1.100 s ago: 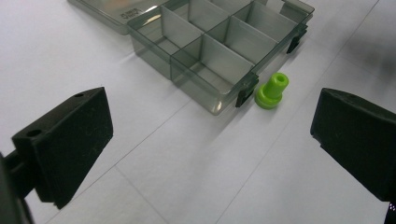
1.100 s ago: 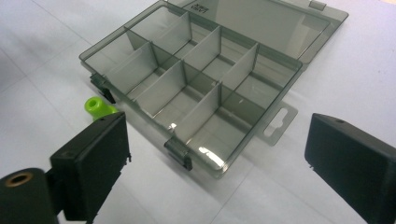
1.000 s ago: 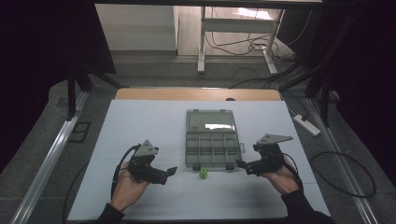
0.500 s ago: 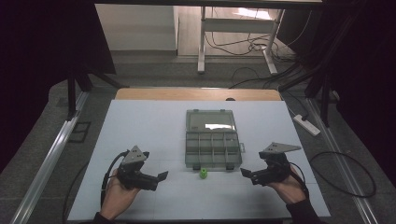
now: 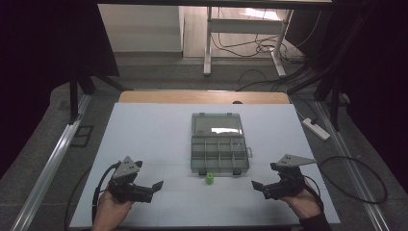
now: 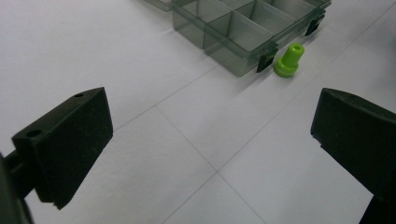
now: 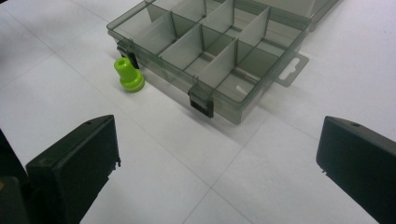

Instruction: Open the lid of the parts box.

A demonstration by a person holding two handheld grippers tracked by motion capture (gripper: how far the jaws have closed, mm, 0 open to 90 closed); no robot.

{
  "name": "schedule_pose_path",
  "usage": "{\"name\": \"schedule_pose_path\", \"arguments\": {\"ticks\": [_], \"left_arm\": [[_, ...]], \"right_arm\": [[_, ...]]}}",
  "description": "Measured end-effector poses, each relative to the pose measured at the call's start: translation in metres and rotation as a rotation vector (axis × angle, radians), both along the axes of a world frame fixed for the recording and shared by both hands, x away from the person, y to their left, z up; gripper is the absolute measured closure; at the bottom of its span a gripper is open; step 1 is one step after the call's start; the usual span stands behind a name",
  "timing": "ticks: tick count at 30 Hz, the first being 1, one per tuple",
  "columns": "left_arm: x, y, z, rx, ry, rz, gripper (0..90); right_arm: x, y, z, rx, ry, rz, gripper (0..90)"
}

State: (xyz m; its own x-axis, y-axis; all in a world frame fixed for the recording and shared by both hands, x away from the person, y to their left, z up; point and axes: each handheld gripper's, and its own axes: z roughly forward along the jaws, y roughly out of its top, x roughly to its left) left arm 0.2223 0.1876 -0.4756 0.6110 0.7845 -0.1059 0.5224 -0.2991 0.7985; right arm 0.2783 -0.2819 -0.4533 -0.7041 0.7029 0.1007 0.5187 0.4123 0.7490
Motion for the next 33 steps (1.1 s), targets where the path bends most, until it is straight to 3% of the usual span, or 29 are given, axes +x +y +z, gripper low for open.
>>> {"name": "schedule_pose_path", "arguments": {"ticks": [18, 33], "left_arm": [[-0.027, 0.024, -0.003, 0.015, 0.012, 0.076, 0.0], [-0.045, 0.040, -0.005, 0.051, 0.022, 0.149, 0.0]], "right_arm": [[-0.026, -0.023, -0.008, -0.040, -0.002, -0.061, 0.0], [-0.039, -0.032, -0.010, -0.039, 0.010, -0.107, 0.0]]}}
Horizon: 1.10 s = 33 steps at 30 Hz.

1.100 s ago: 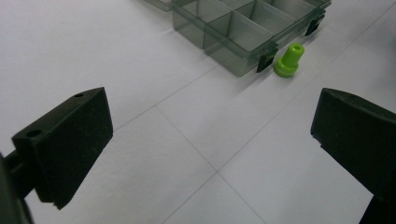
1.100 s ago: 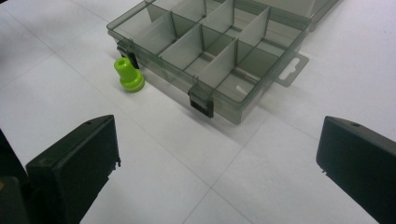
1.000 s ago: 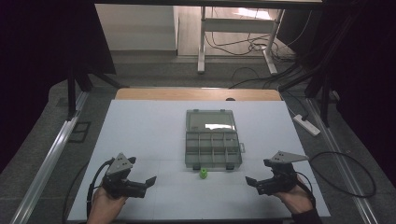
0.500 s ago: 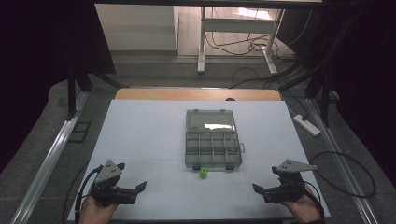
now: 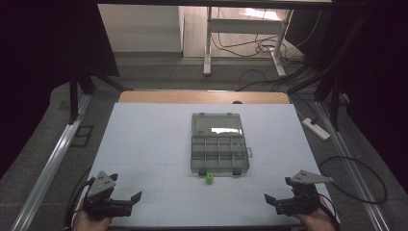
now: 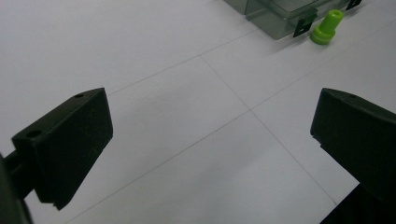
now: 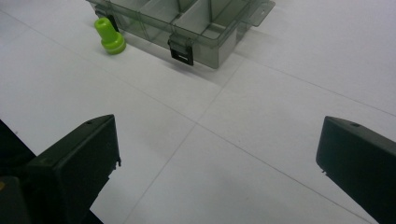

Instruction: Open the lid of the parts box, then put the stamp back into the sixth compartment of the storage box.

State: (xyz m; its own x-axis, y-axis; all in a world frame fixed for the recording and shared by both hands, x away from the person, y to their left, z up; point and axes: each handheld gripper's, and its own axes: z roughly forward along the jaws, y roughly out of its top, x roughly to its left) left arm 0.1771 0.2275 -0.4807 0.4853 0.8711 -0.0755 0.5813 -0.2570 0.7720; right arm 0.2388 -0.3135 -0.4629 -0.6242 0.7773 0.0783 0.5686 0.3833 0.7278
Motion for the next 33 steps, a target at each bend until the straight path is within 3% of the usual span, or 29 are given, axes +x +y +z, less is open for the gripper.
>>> {"name": "schedule_pose_path", "arguments": {"ticks": [11, 25, 33], "left_arm": [[-0.0061, 0.0078, -0.0024, 0.026, 0.026, 0.036, 0.0], [-0.0051, 0.0047, -0.0037, 0.053, 0.036, 0.019, 0.0], [-0.0048, 0.0054, -0.0039, 0.048, 0.041, 0.018, 0.0]], "right_arm": [[-0.0078, -0.0025, -0.0011, -0.015, 0.018, -0.016, 0.0], [-0.0077, -0.0024, -0.0009, -0.017, 0.021, -0.018, 0.0], [-0.0068, -0.0021, 0.0003, -0.005, 0.023, -0.007, 0.0]]}}
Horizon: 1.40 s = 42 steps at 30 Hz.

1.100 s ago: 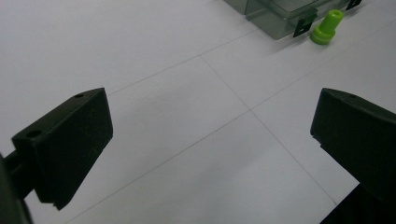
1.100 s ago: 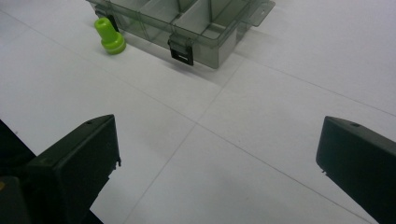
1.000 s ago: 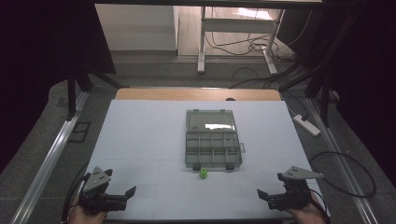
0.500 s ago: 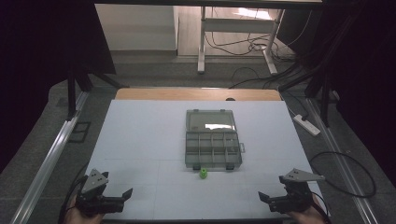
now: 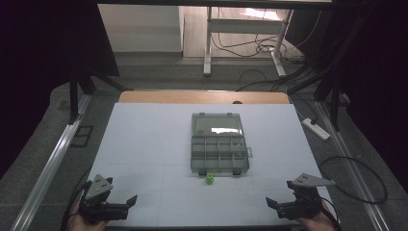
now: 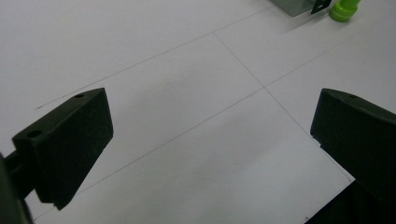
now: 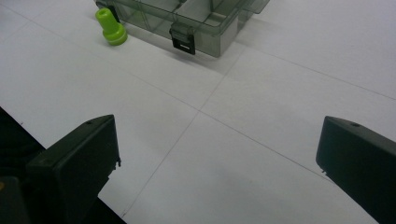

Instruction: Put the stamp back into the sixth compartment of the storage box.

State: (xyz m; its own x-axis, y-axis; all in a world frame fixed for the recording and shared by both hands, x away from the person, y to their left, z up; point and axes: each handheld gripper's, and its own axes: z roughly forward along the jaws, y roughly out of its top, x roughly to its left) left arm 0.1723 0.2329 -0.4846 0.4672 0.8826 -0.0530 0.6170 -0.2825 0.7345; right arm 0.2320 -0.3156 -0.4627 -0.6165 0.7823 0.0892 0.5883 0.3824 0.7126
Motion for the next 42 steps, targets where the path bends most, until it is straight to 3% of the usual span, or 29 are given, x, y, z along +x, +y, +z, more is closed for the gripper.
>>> {"name": "schedule_pose_path", "arguments": {"ticks": [16, 28, 42], "left_arm": [[0.001, 0.001, 0.000, -0.008, 0.008, 0.001, 0.2], [0.001, 0.000, -0.001, -0.006, 0.009, -0.004, 0.6], [0.001, 0.001, -0.001, -0.006, 0.010, -0.005, 0.9]], "right_arm": [[0.013, 0.013, 0.003, -0.008, -0.028, 0.070, 0.0], [0.025, 0.025, 0.003, 0.008, -0.016, 0.114, 0.0], [0.042, 0.053, -0.001, 0.015, -0.001, 0.179, 0.0]]}}
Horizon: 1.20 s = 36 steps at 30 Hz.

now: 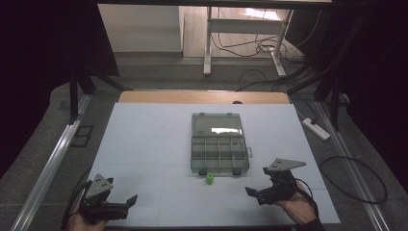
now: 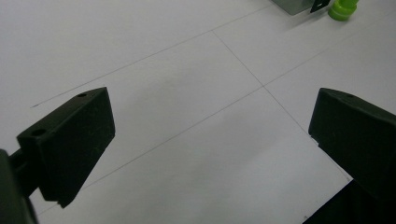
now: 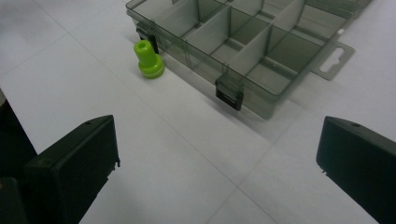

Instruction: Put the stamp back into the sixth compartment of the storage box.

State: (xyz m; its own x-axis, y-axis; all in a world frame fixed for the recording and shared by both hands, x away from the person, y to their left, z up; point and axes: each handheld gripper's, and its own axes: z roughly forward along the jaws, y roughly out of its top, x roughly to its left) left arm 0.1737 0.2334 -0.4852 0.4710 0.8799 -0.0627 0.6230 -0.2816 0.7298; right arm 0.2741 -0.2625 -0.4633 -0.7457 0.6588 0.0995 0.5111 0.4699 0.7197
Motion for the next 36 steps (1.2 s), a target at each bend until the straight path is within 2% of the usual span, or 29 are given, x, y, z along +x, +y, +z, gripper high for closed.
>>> {"name": "schedule_pose_path", "arguments": {"ticks": [16, 36], "left_arm": [[0.000, 0.000, 0.000, 0.000, 0.000, -0.003, 1.0], [0.000, 0.000, 0.000, -0.001, -0.002, -0.004, 1.0]], "right_arm": [[0.006, 0.025, -0.005, -0.026, 0.027, 0.029, 0.0], [0.009, 0.054, -0.005, -0.060, 0.027, 0.058, 0.0]]}}
